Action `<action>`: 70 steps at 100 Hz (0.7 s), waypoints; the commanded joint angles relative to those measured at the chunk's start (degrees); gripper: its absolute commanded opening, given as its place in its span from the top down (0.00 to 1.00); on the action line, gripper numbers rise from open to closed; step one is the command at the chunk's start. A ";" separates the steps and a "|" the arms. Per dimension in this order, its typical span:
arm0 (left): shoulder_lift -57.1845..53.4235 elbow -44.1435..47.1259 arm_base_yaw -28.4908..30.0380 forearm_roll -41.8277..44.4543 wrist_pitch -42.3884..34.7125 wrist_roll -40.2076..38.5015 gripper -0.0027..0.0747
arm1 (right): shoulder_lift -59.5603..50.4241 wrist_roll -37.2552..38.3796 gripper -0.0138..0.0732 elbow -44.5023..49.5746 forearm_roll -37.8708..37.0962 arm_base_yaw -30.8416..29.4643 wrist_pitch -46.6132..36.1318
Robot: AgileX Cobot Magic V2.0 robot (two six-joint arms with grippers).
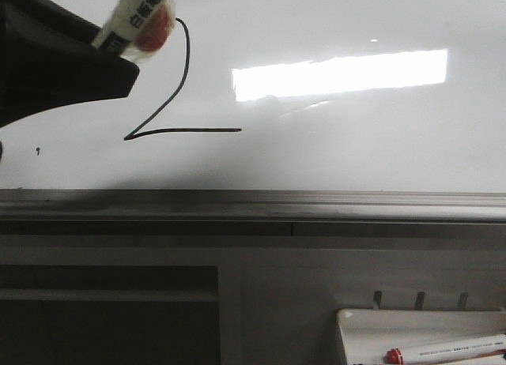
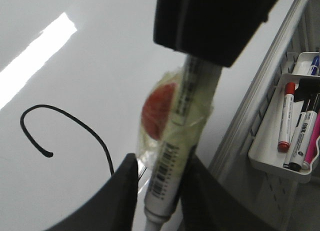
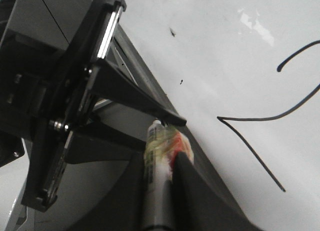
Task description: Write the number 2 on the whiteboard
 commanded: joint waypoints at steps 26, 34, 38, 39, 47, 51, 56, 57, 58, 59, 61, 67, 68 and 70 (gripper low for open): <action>-0.47 -1.95 0.19 0.53 -3.03 -0.23 0.99 | -1.25 -0.38 0.90 -2.08 1.82 0.17 -3.44; -0.47 -1.95 0.19 0.53 -3.03 -0.23 0.99 | -1.25 -0.48 0.85 -2.08 1.59 0.17 -4.59; -0.47 -1.95 0.19 0.27 -3.03 -0.47 0.99 | -1.25 -1.16 0.76 -2.08 0.85 0.17 -4.81; -0.47 -1.95 0.19 -0.02 -3.03 -0.65 0.99 | -1.25 -1.16 0.73 -2.08 0.67 0.17 -4.82; -0.47 -1.95 0.19 -5.94 -2.79 -0.94 0.99 | -1.25 -1.27 0.40 -2.08 -1.67 -0.17 -6.02; -0.47 -1.95 0.27 -11.99 -2.50 -0.94 0.99 | -1.38 -1.27 0.26 -2.08 -3.14 -0.51 -6.55; -0.47 -1.95 0.85 -20.05 -2.06 -0.94 0.99 | -1.52 -1.27 0.11 -2.08 -4.05 -1.26 -7.09; -0.47 -1.95 1.09 -21.26 -1.79 -0.94 0.99 | -1.62 -1.27 0.10 -2.08 -4.05 -1.53 -7.33; -0.47 -1.95 1.25 -23.71 -1.65 -0.94 0.99 | -1.64 -1.27 0.08 -2.08 -4.18 -1.70 -7.37; -0.47 -1.95 1.58 -24.92 -1.51 -0.94 0.99 | -1.77 -1.27 0.08 -2.08 -4.16 -2.04 -7.37; -0.47 -1.95 2.15 -28.41 -1.38 -0.94 0.99 | -1.78 -1.27 0.09 -2.08 -4.16 -2.49 -7.37; -0.47 -1.95 3.97 -36.50 -0.76 -0.94 0.99 | -2.48 -1.27 0.12 -2.08 -4.16 -3.52 -7.25; -0.47 -1.95 4.49 -37.06 -0.61 -0.94 0.99 | -2.49 -1.27 0.13 -2.08 -4.16 -3.78 -7.25; -0.47 -1.95 5.00 -38.41 -0.45 -0.94 0.99 | -2.76 -1.27 0.14 -2.08 -4.16 -4.04 -7.10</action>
